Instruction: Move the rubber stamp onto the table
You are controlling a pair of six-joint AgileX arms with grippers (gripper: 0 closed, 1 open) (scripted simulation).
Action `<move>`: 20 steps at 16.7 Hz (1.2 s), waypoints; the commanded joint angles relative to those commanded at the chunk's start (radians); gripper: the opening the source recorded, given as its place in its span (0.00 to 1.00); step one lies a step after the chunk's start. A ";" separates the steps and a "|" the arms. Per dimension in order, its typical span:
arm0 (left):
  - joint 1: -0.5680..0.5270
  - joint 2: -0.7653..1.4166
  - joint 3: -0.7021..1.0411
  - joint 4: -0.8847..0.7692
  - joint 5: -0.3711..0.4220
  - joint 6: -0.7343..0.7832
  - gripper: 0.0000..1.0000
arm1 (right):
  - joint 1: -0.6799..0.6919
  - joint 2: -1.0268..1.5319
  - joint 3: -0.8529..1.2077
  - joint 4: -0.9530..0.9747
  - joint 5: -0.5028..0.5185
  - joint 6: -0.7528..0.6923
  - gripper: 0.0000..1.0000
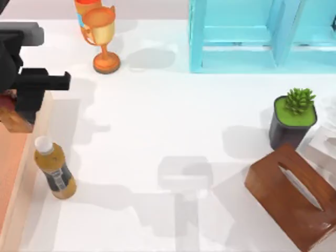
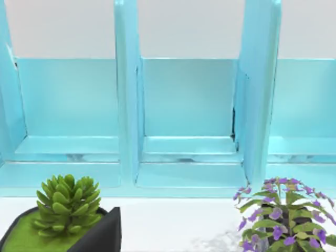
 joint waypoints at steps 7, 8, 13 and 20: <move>-0.229 0.324 0.149 0.178 -0.020 -0.229 0.00 | 0.000 0.000 0.000 0.000 0.000 0.000 1.00; -0.261 0.383 0.144 0.215 -0.018 -0.267 0.00 | 0.000 0.000 0.000 0.000 0.000 0.000 1.00; -0.336 0.522 0.104 0.310 0.004 -0.369 0.00 | 0.000 0.000 0.000 0.000 0.000 0.000 1.00; -0.333 0.535 0.078 0.348 0.004 -0.366 0.00 | 0.000 0.000 0.000 0.000 0.000 0.000 1.00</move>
